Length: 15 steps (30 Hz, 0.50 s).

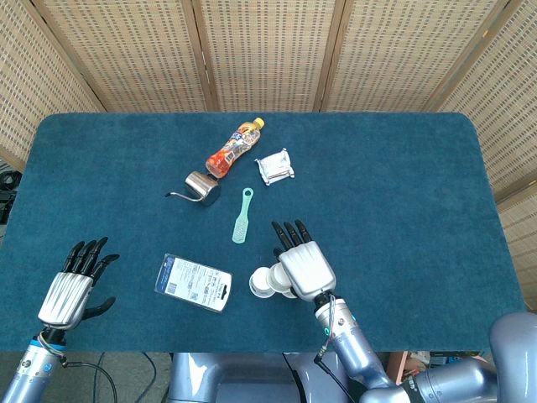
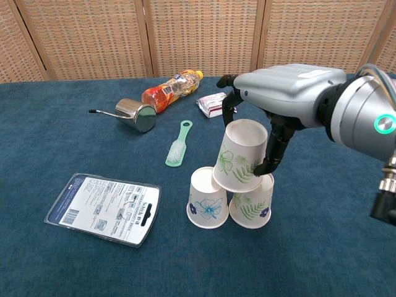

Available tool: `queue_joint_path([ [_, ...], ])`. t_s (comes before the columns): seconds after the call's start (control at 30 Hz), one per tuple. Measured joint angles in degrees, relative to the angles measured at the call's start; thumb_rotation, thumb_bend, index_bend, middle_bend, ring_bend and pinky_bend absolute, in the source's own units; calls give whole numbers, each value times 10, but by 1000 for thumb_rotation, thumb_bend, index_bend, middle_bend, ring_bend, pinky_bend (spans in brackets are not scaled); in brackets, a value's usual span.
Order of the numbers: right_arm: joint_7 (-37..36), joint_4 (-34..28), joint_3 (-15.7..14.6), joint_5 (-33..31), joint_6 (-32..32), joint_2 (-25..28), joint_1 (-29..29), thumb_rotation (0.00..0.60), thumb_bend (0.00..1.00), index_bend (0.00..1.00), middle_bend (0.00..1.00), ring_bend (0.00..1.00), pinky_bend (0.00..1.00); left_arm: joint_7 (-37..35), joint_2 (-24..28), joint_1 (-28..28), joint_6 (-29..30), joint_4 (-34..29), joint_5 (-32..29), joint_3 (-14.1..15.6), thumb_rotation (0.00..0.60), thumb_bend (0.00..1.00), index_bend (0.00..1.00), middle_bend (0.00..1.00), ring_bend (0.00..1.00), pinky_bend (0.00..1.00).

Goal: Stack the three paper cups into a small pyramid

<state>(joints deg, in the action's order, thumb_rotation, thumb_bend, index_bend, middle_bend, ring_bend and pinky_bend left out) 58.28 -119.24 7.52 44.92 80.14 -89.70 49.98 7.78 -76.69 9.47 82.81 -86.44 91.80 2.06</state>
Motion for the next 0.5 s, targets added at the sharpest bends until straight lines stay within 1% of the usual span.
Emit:
queue_joint_path([
  [0.17, 0, 5, 1, -1, -3, -5, 1, 600, 71, 465, 55, 0, 0, 1, 0, 0, -1, 0, 0, 0, 600, 226, 191, 0, 0, 0],
  [0.27, 0, 6, 1, -1, -4, -8, 1, 600, 71, 463, 28, 0, 0, 1, -1, 0, -1, 0, 0, -1, 600, 225, 191, 0, 0, 0],
  [0.37, 2, 6, 1, -1, -4, -11, 2, 600, 71, 392, 0, 0, 0, 1, -1, 0, -1, 0, 0, -1, 600, 225, 191, 0, 0, 0],
  [0.43, 2, 6, 1, -2, -5, -12, 2, 600, 72, 301, 0, 0, 0, 2, -1, -1, -1, -1, 1, -1, 600, 225, 191, 0, 0, 0],
  [0.5, 3, 5, 1, -2, -5, -13, 2, 600, 72, 244, 0, 0, 0, 1, 0, -1, -1, -1, 1, -1, 600, 226, 191, 0, 0, 0],
])
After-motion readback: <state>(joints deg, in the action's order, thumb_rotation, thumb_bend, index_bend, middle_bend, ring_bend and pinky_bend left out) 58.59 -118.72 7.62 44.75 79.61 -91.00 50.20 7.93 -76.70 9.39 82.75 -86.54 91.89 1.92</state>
